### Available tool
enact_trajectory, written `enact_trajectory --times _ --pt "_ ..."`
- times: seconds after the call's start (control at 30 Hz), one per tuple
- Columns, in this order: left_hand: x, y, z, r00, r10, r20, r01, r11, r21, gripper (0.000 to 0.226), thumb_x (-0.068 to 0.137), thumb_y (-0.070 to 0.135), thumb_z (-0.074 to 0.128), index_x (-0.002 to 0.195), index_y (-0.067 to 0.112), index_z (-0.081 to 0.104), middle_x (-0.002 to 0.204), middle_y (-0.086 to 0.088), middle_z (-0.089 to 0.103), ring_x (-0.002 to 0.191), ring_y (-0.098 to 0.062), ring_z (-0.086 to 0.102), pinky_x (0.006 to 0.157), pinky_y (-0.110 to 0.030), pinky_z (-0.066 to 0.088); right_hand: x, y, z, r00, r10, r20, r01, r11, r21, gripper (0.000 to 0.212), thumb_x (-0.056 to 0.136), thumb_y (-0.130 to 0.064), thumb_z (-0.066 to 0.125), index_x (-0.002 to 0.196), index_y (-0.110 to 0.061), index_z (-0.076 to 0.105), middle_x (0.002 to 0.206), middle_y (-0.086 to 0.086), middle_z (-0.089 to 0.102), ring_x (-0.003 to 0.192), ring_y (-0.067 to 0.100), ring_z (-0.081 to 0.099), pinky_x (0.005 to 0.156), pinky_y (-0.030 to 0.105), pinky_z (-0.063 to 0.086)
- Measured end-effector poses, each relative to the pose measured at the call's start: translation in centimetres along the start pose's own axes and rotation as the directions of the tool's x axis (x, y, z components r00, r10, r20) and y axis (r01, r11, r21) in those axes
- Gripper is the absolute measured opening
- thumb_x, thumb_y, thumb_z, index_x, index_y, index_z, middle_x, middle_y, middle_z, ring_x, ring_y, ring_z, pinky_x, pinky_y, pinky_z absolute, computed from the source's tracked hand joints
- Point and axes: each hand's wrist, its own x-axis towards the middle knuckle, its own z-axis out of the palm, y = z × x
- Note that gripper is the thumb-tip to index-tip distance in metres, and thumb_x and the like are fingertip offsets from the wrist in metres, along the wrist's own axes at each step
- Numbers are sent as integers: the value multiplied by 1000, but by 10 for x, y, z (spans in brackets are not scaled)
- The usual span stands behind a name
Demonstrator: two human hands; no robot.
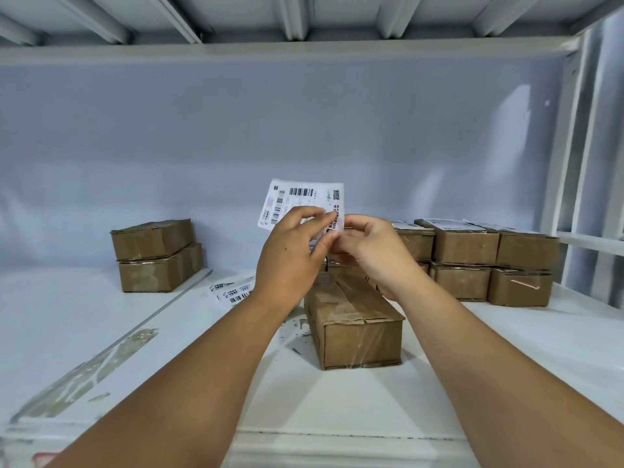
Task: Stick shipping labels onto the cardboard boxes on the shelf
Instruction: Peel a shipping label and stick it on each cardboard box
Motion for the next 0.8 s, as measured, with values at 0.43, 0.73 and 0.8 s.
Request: enact_trajectory --times 0.43,0.73,0.8 --pt "0 1 -2 997 71 1 -71 993 92 36 86 27 56 119 19 66 125 0 62 117 -20 54 98 -15 29 2 -3 -3 988 110 109 -139 938 317 20 96 -11 43 96 -9 63 84 11 67 84 24 65 71 31 56" --pt "1 4 -4 997 66 -41 -63 996 69 29 82 18 67 109 8 70 121 -8 64 114 -25 56 96 -8 24 5 -2 -3 992 123 -15 -112 945 306 23 100 -20 45 92 -12 65 75 5 72 71 21 67 72 32 56" --pt "1 5 -5 998 55 -33 -53 996 66 28 82 17 68 109 8 70 121 -7 64 115 -25 56 96 -7 24 5 -3 -3 993 117 -34 -101 950 297 23 100 -16 44 90 -13 64 69 1 71 64 16 67 71 31 56"
